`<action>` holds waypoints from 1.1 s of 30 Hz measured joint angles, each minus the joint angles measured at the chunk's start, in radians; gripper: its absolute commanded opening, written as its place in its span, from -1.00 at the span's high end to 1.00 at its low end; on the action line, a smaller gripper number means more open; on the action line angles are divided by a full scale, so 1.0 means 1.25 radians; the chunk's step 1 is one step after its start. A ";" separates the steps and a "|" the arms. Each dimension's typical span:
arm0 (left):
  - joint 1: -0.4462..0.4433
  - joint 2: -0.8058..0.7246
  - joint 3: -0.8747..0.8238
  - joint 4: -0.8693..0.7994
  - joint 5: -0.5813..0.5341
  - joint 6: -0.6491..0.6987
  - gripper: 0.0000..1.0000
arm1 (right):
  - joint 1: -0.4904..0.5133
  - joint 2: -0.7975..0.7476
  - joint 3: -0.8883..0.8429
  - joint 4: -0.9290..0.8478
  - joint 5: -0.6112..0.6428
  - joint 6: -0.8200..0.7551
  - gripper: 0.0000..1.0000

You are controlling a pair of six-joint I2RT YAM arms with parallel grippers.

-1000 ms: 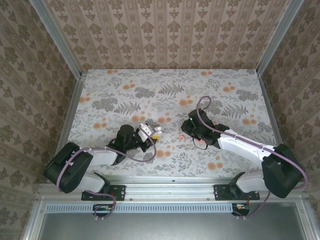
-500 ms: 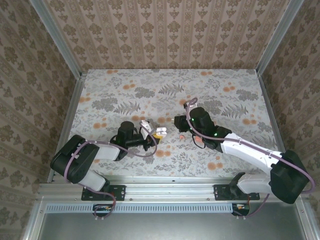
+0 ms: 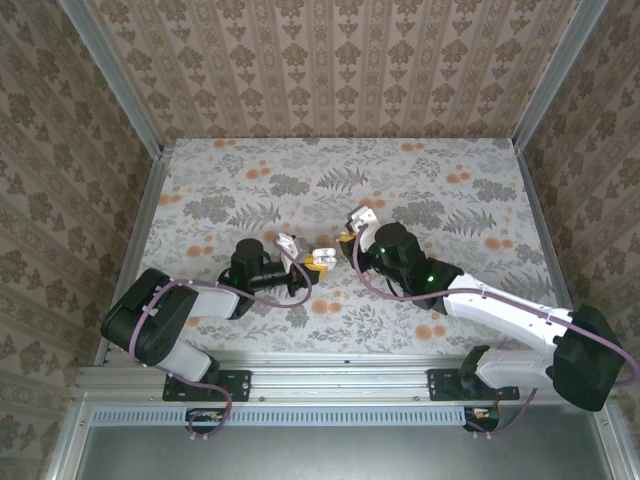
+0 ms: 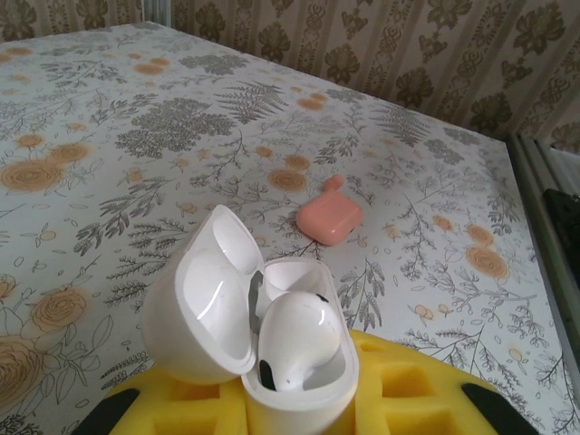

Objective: Insert wireless bluetooth earbuds into charging case

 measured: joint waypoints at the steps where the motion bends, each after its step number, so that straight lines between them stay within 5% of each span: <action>1: 0.002 0.000 0.000 0.006 0.003 -0.006 0.80 | 0.005 -0.002 -0.002 0.002 0.003 -0.019 0.54; 33: 0.008 -0.057 0.023 0.022 0.052 -0.056 0.79 | 0.110 -0.006 -0.022 0.064 0.115 -0.483 0.61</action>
